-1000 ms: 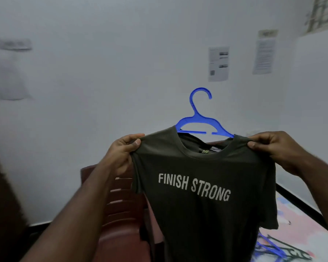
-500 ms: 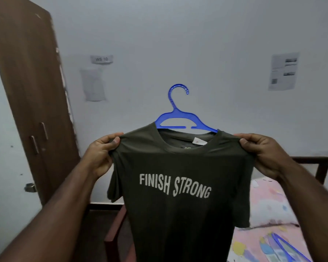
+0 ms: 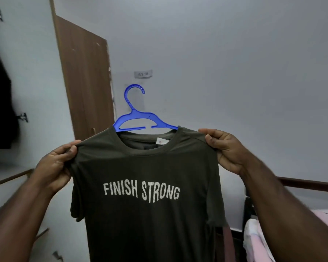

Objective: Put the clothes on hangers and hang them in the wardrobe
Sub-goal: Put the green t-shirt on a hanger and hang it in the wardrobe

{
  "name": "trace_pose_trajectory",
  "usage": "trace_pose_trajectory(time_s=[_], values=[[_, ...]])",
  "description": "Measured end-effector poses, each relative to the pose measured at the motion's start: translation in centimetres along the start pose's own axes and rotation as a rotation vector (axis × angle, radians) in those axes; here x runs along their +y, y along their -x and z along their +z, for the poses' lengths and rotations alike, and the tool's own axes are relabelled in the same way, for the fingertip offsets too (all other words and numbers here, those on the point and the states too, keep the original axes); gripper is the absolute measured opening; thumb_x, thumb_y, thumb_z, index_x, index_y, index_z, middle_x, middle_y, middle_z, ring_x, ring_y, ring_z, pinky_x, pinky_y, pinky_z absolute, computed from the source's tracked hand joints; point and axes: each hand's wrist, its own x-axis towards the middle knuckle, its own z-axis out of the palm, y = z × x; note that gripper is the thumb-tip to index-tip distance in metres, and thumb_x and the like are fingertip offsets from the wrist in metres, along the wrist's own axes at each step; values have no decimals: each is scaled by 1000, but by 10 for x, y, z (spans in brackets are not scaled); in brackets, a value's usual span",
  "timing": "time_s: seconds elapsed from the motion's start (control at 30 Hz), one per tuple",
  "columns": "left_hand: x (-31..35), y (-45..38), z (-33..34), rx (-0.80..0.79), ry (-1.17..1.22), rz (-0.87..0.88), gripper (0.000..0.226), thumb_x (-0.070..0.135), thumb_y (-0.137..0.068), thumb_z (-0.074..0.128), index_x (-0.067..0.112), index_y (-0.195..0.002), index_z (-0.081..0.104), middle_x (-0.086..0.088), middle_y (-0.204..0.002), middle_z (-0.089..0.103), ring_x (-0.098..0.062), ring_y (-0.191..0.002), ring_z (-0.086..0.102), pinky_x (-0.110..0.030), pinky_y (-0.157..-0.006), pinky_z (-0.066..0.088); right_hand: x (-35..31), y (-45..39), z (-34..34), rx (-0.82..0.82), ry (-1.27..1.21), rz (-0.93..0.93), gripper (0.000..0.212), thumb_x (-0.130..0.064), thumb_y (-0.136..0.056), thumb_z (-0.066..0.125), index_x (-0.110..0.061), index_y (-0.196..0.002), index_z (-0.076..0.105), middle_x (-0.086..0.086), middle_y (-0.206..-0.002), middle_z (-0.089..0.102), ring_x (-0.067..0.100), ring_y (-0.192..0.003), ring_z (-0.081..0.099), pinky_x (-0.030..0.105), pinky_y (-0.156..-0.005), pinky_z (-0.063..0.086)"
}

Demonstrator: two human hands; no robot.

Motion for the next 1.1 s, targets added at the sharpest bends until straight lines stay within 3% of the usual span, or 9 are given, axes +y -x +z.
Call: trace_pose_trajectory(time_s=[0.07, 0.2, 0.33, 0.63, 0.77, 0.93, 1.1], values=[[9, 7, -15, 41, -18, 21, 33, 6, -100, 49, 17, -92, 79, -2, -104, 74, -13, -93, 70, -24, -79, 61, 7, -12, 11, -65, -11, 32, 39, -4, -89, 61, 2, -128, 60, 22, -119, 68, 27, -108, 68, 33, -91, 58], [29, 25, -43, 109, -39, 47, 27, 6, -99, 50, 15, -104, 74, -4, -103, 74, -12, -88, 72, -25, -78, 61, 23, -30, 44, -141, -17, 55, 36, -3, -87, 61, 3, -123, 63, 20, -112, 71, 25, -98, 71, 30, -80, 60], [54, 47, -70, 185, -62, 66, 41, 3, -99, 49, 19, -81, 81, 0, -86, 76, -9, -76, 73, -21, -72, 61, 40, -45, 79, -208, -50, 73, 33, -6, -88, 59, 3, -120, 64, 20, -111, 71, 24, -97, 72, 29, -80, 60], [111, 74, -161, 342, -64, 123, 20, 6, -100, 51, 12, -106, 69, -3, -92, 76, -12, -80, 73, -25, -74, 62, 83, -76, 188, -290, -83, 72, 30, -3, -91, 57, 3, -119, 64, 21, -114, 71, 27, -100, 72, 30, -82, 60], [132, 72, -210, 397, -89, 124, 19, 9, -101, 53, 14, -108, 69, -7, -102, 73, -17, -89, 71, -33, -82, 61, 107, -87, 238, -311, -84, 78, 34, -7, -88, 59, 1, -120, 65, 21, -117, 70, 29, -106, 70, 33, -88, 59], [153, 66, -251, 457, -117, 165, 18, 7, -101, 53, 13, -104, 69, -5, -87, 75, -13, -73, 73, -27, -58, 60, 137, -99, 290, -304, -121, 64, 33, -4, -92, 58, 2, -124, 63, 21, -119, 70, 29, -109, 69, 34, -91, 58], [170, 53, -293, 510, -55, 222, 18, 6, -102, 51, 7, -110, 67, -10, -96, 72, -15, -83, 71, -25, -67, 61, 152, -115, 339, -307, -165, 68, 31, -1, -95, 54, 4, -125, 61, 21, -118, 70, 27, -104, 71, 30, -84, 60]])
